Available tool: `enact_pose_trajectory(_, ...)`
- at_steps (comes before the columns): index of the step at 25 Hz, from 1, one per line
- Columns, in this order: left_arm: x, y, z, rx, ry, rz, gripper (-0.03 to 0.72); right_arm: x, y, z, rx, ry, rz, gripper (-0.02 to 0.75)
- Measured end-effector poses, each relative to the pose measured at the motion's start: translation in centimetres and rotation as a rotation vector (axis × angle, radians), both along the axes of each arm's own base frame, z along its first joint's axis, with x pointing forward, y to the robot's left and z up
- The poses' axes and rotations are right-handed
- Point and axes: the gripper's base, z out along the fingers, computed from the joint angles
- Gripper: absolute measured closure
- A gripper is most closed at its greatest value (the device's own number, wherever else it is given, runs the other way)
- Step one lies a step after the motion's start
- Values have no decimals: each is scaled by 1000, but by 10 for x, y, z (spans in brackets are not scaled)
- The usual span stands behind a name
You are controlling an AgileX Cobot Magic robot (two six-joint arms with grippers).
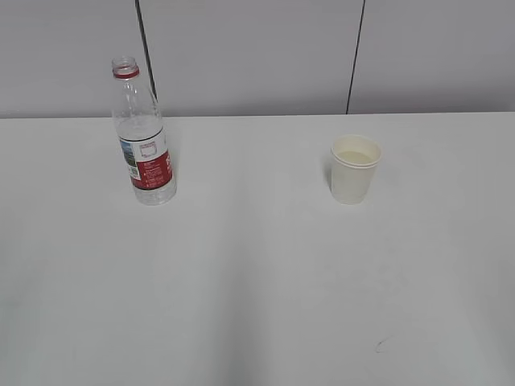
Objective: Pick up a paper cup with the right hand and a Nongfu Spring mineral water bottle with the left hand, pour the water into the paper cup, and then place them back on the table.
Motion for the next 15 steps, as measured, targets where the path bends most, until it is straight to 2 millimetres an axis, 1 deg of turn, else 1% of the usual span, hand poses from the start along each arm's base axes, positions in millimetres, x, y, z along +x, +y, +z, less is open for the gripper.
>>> enact_pose_trajectory(5,0,0,0,0,0,1,96,0,0,0,-1,0,-38,156)
enact_pose_trajectory(15,0,0,0,0,0,2,96,0,2,0,19,0,-27,156)
